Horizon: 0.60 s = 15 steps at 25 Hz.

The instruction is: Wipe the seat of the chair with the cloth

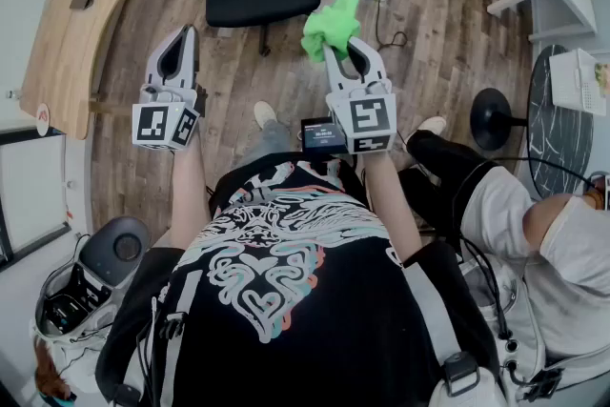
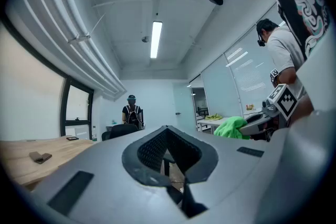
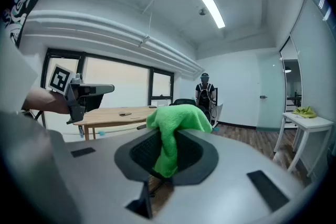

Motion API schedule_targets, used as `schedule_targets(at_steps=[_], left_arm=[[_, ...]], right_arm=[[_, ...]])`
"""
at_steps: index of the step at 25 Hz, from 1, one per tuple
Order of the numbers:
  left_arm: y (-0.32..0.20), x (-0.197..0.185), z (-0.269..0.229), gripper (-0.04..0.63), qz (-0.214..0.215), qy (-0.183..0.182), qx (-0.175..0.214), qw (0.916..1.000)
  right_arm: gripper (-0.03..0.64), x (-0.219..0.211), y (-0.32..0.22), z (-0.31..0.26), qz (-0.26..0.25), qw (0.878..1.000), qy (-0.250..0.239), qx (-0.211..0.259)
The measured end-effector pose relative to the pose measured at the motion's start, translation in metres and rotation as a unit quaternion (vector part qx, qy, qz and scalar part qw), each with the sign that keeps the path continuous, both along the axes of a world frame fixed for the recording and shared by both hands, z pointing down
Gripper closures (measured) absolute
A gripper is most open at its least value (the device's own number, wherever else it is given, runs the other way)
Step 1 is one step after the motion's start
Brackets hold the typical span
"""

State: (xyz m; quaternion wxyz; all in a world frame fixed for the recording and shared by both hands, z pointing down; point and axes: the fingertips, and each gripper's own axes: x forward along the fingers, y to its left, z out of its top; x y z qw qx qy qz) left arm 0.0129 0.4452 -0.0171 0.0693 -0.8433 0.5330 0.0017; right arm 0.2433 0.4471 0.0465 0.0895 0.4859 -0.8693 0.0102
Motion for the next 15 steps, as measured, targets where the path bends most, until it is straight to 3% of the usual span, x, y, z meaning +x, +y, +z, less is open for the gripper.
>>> schedule_targets(at_steps=[8, 15], left_arm=[[-0.005, 0.011, 0.001, 0.595, 0.002, -0.003, -0.020, 0.9998], [-0.005, -0.014, -0.007, 0.595, -0.013, 0.010, -0.025, 0.9996]], right_arm=[[0.565, 0.008, 0.000, -0.005, 0.006, 1.000, 0.000, -0.013], [0.563, -0.003, -0.001, -0.018, 0.014, 1.000, -0.011, -0.007]])
